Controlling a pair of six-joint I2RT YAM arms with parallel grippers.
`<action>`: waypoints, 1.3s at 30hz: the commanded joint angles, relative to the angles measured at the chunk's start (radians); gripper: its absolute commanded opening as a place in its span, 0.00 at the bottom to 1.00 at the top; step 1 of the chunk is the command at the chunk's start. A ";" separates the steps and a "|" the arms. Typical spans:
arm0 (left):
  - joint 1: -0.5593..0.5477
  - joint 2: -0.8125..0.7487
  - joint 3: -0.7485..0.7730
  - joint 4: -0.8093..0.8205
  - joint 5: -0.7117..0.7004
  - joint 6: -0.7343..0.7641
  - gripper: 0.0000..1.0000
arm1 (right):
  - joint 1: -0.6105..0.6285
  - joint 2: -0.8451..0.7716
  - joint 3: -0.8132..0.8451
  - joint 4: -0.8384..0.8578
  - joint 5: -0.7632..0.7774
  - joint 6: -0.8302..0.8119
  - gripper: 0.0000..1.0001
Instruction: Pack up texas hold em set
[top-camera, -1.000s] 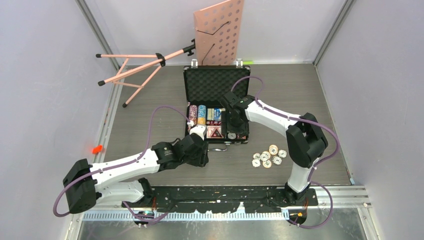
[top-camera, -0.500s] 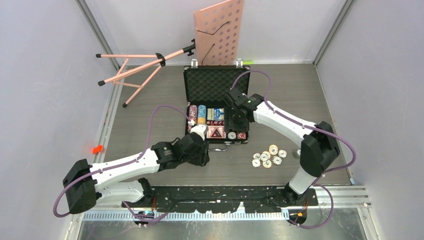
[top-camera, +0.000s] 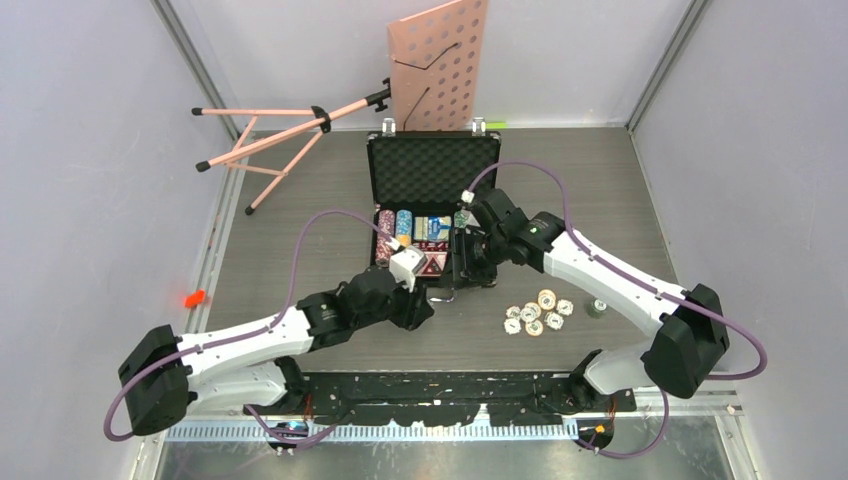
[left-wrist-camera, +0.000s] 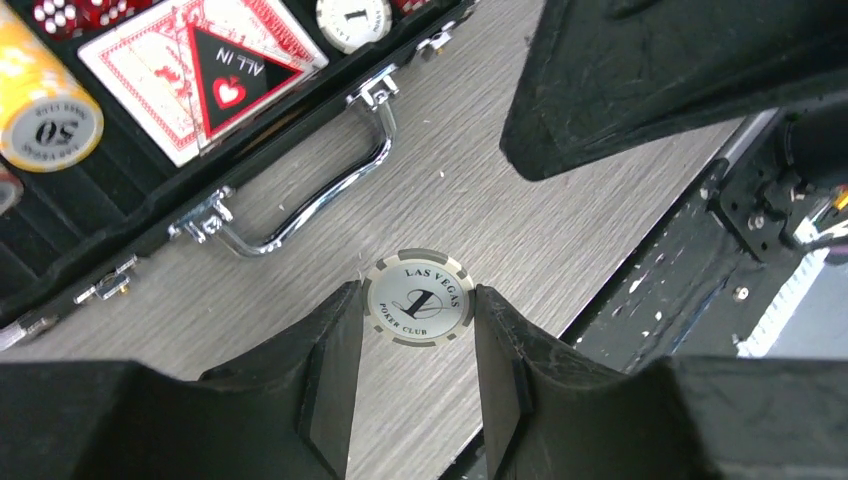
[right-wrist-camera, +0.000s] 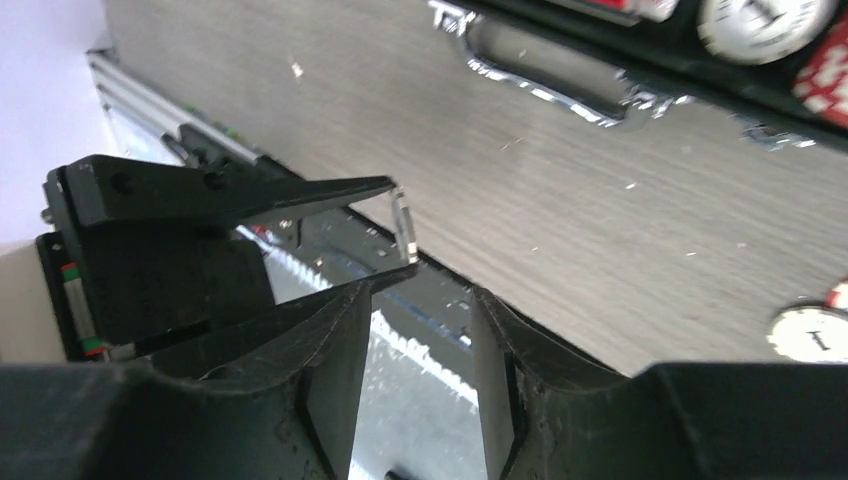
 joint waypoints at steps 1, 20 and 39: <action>0.006 -0.094 -0.102 0.309 0.071 0.206 0.17 | 0.004 -0.032 -0.023 0.067 -0.171 0.045 0.46; 0.005 -0.199 -0.194 0.425 0.196 0.397 0.19 | 0.076 0.033 -0.018 0.074 -0.179 0.058 0.37; 0.005 -0.337 -0.218 0.273 -0.033 0.259 0.94 | 0.079 0.020 0.042 0.004 0.487 -0.306 0.01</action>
